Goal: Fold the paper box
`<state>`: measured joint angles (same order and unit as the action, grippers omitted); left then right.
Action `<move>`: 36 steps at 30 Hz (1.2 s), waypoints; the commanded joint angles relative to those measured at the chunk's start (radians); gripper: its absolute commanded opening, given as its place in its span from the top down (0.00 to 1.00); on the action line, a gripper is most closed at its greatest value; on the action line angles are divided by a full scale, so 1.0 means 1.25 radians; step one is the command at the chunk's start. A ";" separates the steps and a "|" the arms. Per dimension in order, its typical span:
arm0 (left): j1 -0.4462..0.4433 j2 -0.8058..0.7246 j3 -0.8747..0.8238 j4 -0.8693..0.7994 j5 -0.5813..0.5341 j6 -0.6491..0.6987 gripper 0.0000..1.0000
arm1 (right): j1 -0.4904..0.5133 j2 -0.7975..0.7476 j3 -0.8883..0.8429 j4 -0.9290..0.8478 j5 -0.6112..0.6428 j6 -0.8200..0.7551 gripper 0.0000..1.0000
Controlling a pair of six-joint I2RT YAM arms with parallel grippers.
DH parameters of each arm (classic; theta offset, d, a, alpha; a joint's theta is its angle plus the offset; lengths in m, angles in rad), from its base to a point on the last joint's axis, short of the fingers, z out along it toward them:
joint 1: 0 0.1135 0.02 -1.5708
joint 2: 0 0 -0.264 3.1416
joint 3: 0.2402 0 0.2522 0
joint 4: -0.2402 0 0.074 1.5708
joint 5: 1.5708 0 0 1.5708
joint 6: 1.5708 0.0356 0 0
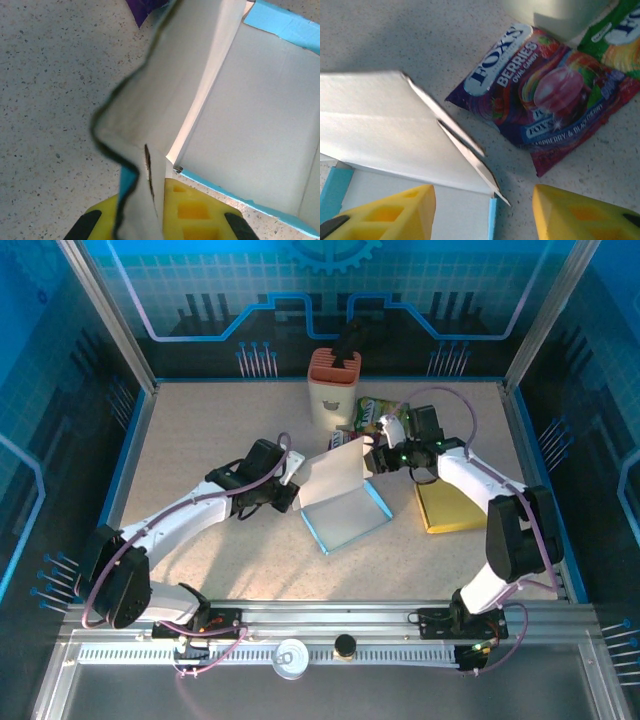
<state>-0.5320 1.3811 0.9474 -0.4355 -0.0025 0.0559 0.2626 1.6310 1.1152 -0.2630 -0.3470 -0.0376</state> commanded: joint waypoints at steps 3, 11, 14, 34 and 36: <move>0.007 0.016 0.021 -0.017 -0.004 0.022 1.00 | -0.001 0.028 0.037 0.011 -0.039 -0.031 0.54; 0.012 0.020 0.026 -0.015 -0.007 0.017 1.00 | 0.002 0.031 0.032 0.016 -0.033 -0.028 0.70; 0.011 0.020 0.024 -0.014 -0.008 0.012 1.00 | 0.008 0.016 0.025 0.022 -0.020 -0.025 0.76; 0.008 0.106 0.119 0.012 -0.151 -0.286 1.00 | 0.156 -0.180 -0.132 0.135 0.336 0.196 1.00; 0.007 0.110 0.119 0.023 -0.169 -0.333 1.00 | 0.178 -0.215 -0.166 0.155 0.391 0.244 1.00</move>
<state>-0.5190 1.5043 1.0645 -0.4129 -0.1623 -0.2260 0.4431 1.4170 0.9516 -0.1520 0.0181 0.1444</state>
